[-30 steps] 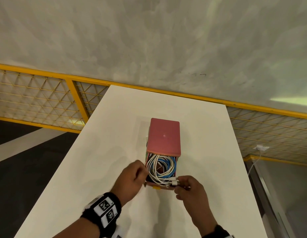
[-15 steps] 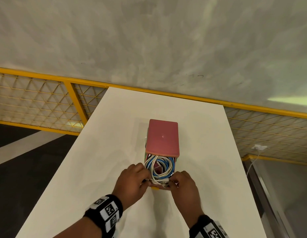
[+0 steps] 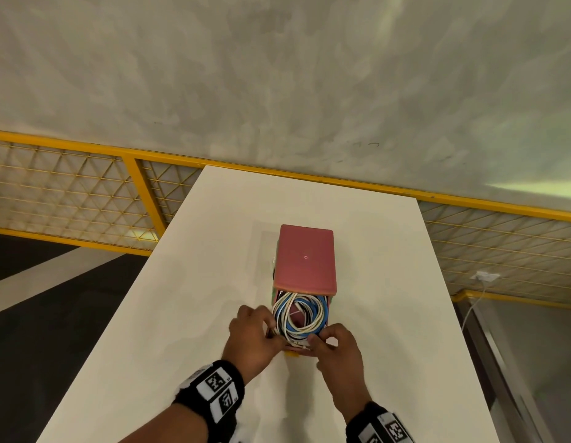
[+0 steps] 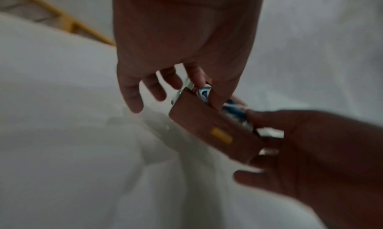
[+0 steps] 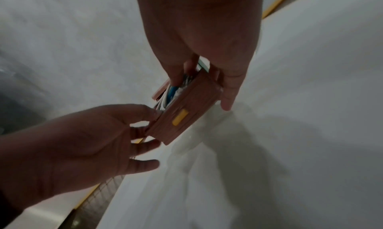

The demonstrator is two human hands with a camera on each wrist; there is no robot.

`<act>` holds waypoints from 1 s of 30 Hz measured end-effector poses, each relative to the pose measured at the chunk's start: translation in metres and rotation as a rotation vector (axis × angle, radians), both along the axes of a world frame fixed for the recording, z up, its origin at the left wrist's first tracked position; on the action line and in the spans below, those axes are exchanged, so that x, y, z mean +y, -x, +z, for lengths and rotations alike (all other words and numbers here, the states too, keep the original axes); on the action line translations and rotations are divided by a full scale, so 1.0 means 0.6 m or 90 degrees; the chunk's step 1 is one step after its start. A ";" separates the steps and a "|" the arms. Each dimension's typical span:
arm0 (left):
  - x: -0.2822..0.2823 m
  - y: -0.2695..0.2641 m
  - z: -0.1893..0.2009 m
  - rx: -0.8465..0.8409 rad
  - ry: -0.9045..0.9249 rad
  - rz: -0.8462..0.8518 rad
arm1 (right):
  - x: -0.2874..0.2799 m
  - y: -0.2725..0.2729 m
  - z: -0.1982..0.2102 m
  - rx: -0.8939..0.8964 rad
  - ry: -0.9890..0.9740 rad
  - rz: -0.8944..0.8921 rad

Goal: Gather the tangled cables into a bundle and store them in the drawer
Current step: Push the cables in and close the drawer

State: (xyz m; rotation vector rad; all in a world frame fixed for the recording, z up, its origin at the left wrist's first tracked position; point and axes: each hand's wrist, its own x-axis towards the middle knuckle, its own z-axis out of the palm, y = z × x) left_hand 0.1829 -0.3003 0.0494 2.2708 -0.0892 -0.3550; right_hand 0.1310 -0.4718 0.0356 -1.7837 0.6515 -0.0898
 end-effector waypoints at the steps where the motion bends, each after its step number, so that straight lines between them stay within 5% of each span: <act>1: -0.004 -0.002 0.005 0.051 0.044 0.029 | 0.006 0.002 0.004 0.002 -0.059 -0.024; 5: -0.009 -0.005 -0.008 0.142 0.113 0.012 | 0.016 0.005 0.015 0.021 -0.230 -0.069; 10: -0.018 0.006 -0.015 0.118 0.265 -0.063 | 0.017 -0.015 0.024 0.013 -0.236 -0.048; 15: -0.037 -0.021 -0.060 0.082 0.205 -0.017 | 0.009 -0.039 0.036 -0.023 -0.228 -0.063; 23: -0.076 -0.028 -0.024 0.080 0.101 0.074 | 0.000 -0.074 0.013 -0.019 -0.175 -0.083; 30: -0.068 -0.052 -0.022 0.129 0.168 0.076 | -0.016 -0.101 0.002 0.001 -0.126 -0.101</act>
